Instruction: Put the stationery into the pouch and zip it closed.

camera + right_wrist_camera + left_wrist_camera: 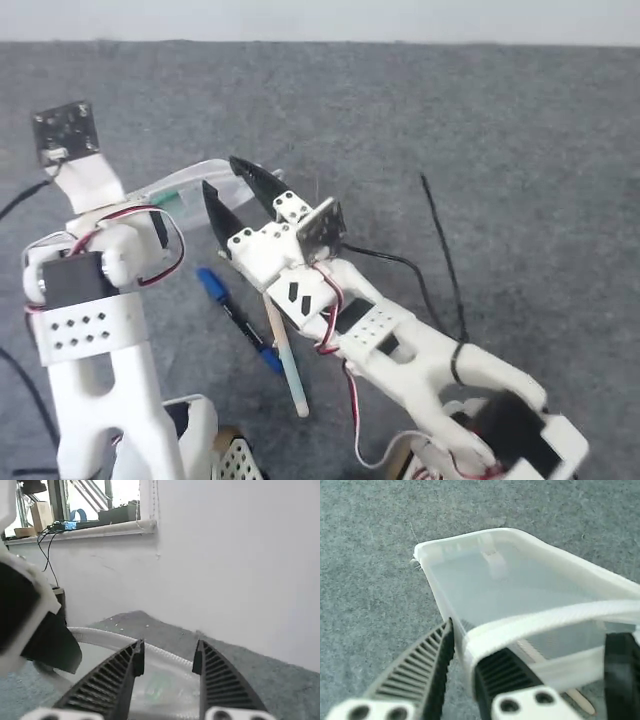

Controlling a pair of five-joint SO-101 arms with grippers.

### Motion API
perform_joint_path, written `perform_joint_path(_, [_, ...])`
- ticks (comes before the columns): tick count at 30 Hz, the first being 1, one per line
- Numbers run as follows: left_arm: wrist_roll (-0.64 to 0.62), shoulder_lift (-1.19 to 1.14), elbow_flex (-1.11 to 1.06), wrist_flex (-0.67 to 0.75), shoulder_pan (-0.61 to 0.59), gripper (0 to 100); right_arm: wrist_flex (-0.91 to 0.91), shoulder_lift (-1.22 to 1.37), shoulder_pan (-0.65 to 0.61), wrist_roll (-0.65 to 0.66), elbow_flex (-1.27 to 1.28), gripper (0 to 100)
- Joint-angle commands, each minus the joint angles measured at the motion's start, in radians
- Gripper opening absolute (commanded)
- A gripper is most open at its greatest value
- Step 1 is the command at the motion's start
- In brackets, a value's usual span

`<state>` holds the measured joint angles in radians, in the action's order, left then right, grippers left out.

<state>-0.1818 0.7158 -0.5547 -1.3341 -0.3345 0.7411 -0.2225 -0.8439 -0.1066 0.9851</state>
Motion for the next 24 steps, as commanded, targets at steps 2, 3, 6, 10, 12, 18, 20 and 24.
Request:
perform_joint_path(2, [0.011,-0.006,0.001,0.008,0.006,1,-0.321,-0.229,0.016,-0.063,-0.006,14.8])
perform_joint_path(3, [0.011,-0.006,0.001,0.008,0.006,1,-0.386,-0.269,0.016,-0.063,-0.006,14.8])
perform_joint_path(6, [0.011,-0.006,0.001,0.008,0.002,1,-0.544,-0.377,0.016,-0.060,-0.006,14.8])
perform_joint_path(10, [0.009,-0.006,0.002,0.008,-0.060,1,-0.668,-0.479,0.016,-0.058,-0.008,14.8])
perform_joint_path(12, [0.009,-0.006,0.004,0.009,-0.074,1,-0.730,-0.512,0.016,-0.058,-0.020,14.7])
perform_joint_path(18, [0.008,-0.006,0.005,0.009,-0.077,1,-1.015,-0.526,0.016,-0.064,-0.141,14.6])
perform_joint_path(20, [0.008,-0.006,0.004,0.014,-0.098,1,-1.107,-0.526,0.016,-0.064,-0.189,14.5])
perform_joint_path(24, [-0.037,-0.006,0.010,0.018,-0.175,1,-1.259,-0.526,0.016,-0.064,-0.261,14.5])
